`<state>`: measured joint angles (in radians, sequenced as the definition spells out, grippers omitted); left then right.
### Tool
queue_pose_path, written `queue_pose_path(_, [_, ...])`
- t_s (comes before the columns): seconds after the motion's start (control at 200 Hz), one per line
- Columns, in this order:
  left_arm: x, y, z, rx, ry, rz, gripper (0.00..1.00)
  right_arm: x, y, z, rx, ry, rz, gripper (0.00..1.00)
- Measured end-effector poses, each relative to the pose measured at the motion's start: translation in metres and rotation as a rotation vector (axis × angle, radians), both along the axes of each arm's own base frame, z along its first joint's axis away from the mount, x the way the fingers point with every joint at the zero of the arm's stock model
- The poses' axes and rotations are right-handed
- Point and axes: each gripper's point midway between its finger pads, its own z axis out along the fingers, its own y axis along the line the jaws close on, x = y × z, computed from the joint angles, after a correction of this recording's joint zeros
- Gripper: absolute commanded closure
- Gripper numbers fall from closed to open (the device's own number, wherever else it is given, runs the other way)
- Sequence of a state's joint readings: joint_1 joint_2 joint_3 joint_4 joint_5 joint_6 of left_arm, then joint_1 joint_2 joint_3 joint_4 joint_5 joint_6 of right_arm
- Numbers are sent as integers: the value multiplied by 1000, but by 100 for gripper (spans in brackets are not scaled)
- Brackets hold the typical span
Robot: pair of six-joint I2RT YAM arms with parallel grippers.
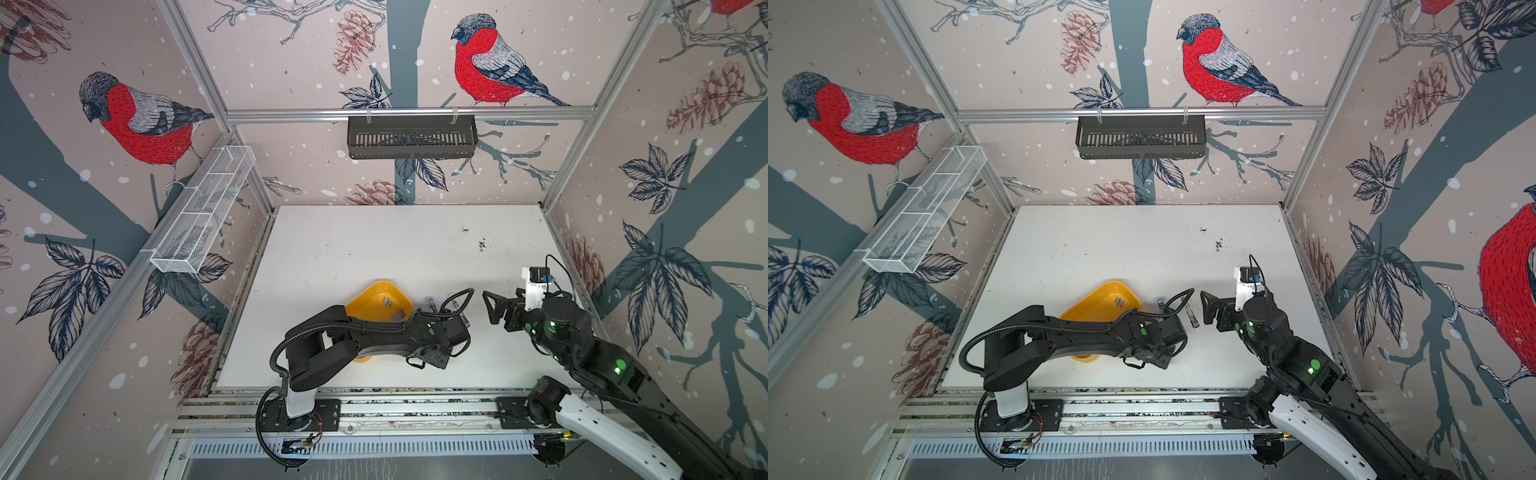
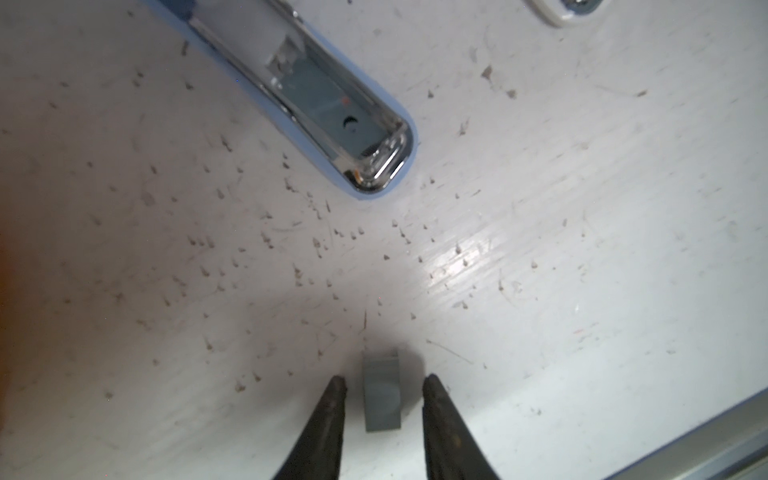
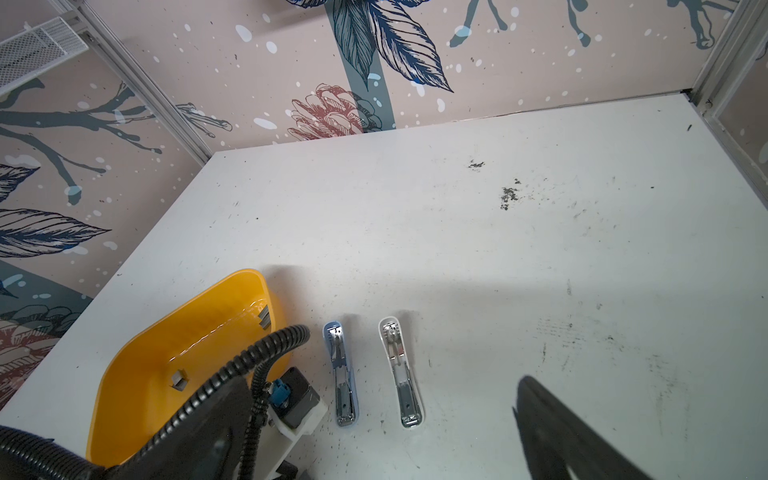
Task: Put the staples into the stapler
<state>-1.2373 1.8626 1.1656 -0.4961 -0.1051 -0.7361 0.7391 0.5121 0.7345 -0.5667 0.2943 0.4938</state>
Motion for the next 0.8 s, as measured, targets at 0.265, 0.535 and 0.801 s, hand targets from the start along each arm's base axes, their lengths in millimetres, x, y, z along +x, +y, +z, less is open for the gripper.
queue_pose_path(0.265, [1,-2,33,-63,-37,-36,62,0,0,-1,-3,2,1,0])
queue_pose_path(0.535, [15,7,85,-169,-118,-135,59,5,3,-2,-22,20,-9,2])
queue_pose_path(0.801, [38,33,139,-309,-207,-243,52,10,5,-11,-18,78,-42,5])
